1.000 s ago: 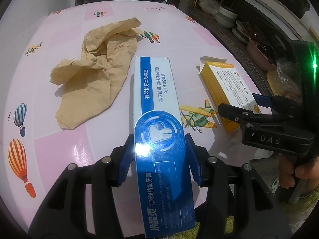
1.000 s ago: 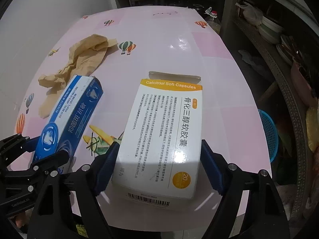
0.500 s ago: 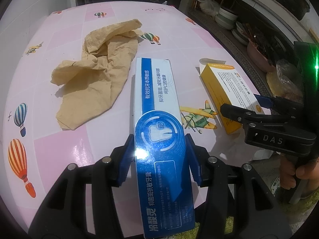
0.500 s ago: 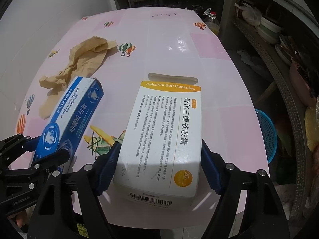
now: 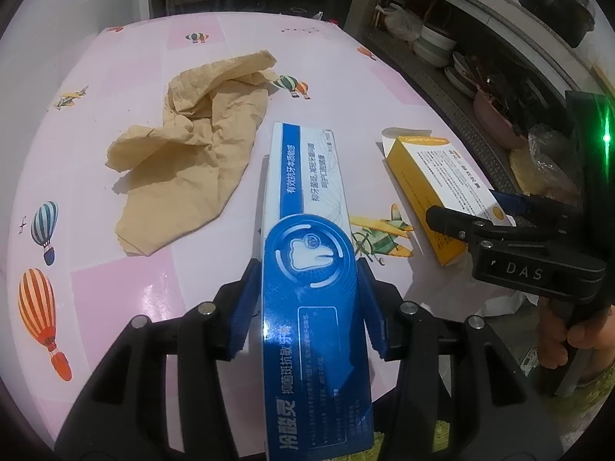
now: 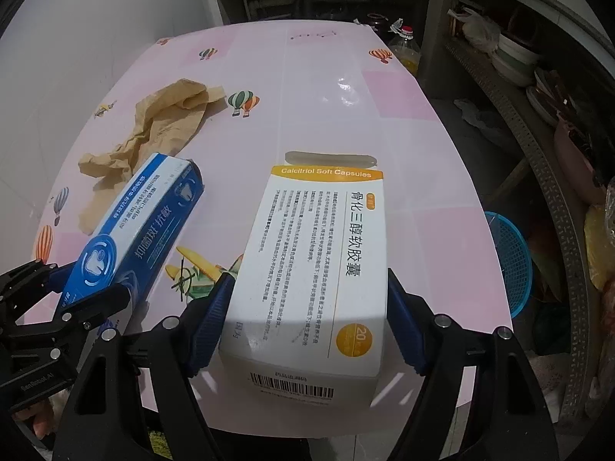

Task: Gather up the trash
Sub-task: 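Lift the capsule box with the right gripper while the left holds the toothpaste box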

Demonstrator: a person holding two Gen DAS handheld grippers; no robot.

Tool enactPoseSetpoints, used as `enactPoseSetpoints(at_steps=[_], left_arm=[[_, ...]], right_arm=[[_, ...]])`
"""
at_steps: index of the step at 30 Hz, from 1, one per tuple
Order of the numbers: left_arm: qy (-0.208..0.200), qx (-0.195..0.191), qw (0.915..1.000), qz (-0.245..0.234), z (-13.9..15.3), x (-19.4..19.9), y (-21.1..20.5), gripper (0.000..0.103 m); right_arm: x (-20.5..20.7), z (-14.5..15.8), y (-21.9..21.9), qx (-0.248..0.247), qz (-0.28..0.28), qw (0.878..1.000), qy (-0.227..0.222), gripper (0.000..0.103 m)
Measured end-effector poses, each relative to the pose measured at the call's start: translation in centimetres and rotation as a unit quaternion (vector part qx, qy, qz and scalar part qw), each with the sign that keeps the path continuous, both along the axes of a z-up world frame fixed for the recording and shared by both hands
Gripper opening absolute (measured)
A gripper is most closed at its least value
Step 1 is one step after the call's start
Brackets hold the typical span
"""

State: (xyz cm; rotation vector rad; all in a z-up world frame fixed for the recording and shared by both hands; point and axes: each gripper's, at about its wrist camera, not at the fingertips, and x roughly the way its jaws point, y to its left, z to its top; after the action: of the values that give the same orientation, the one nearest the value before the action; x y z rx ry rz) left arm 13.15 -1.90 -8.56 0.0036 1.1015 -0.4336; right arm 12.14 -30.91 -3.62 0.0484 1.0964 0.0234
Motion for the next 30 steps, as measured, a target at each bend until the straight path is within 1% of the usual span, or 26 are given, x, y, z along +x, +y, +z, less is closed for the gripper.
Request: enactPoseSetpoints(at_steps=[20, 30], left_arm=[[-0.018, -0.013, 0.9997, 0.007, 1.0, -0.3, 0.3, 0.046], [-0.029, -0.019, 0.9994, 0.005, 1.7, -0.3, 0.2, 0.046]], right_arm=[[-0.3, 0.6, -0.1, 0.002, -0.003, 1.000, -0.007, 0.073], [-0.9, 1.8, -1.2, 0.017, -0.013, 0.999, -0.025, 0.073]])
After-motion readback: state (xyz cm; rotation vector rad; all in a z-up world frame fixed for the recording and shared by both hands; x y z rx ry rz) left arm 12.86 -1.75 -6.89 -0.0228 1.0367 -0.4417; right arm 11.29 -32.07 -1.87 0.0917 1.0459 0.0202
